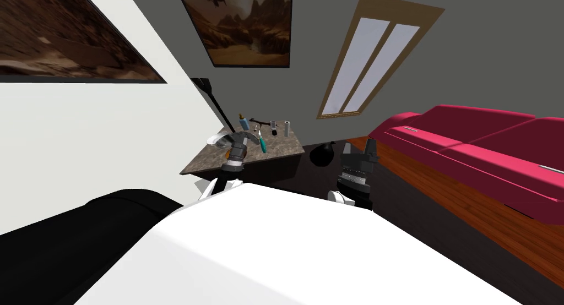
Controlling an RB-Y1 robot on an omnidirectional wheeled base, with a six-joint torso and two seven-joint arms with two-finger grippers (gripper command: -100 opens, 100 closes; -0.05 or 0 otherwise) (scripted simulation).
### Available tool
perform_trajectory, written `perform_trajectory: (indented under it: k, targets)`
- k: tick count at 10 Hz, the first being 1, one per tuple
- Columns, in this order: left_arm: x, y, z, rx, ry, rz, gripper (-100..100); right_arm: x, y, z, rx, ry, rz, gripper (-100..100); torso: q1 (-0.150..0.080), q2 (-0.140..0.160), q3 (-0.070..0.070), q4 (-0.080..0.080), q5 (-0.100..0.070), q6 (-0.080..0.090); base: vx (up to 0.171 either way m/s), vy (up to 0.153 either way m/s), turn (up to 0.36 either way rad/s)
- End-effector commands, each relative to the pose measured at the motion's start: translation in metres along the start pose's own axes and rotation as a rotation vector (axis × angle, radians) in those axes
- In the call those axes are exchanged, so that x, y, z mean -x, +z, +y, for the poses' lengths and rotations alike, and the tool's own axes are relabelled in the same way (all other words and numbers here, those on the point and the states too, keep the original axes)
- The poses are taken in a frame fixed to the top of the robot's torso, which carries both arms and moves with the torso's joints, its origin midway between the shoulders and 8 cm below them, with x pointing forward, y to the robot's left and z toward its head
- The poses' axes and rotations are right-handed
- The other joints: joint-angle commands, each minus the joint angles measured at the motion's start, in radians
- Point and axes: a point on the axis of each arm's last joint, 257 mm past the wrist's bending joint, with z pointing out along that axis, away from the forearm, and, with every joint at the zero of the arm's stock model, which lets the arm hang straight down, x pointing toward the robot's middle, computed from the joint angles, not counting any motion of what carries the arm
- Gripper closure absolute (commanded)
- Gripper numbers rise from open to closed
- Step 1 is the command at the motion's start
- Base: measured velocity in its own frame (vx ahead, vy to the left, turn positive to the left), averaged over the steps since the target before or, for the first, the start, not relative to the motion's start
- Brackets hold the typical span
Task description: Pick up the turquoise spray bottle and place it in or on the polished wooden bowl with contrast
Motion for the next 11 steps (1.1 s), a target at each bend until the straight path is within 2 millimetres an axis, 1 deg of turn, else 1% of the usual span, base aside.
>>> perform_trajectory:
  k: [1, 4, 10, 11]
  targets:
    - [-0.004, -0.009, 0.018, 0.06, 0.024, 0.029, -100, 0.0, 0.0, 0.0, 0.0, 0.0, 0.0, 0, 0.0, 0.0, 0.0, 0.0, 0.0, 0.0, -0.003, -0.049, -0.038]
    - [-0.004, -0.009, 0.018, 0.06, 0.024, 0.029, -100, 0.0, 0.0, 0.0, 0.0, 0.0, 0.0, 0, 0.006, 0.0, 0.0, 0.0, 0.001, 0.0, -0.001, -0.014, -0.004]
    - [-0.004, -0.009, 0.018, 0.06, 0.024, 0.029, -100, 0.0, 0.0, 0.0, 0.0, 0.0, 0.0, 0, 0.006, 0.0, 0.0, 0.0, 0.002, 0.0, 0.0, -0.001, -0.002]
    - [-0.004, -0.016, 0.036, 0.111, 0.072, 0.065, -100, 0.0, 0.0, 0.0, 0.0, 0.0, 0.0, 0, 0.007, 0.0, 0.0, 0.0, 0.002, 0.0, 0.04, -0.044, -0.02]
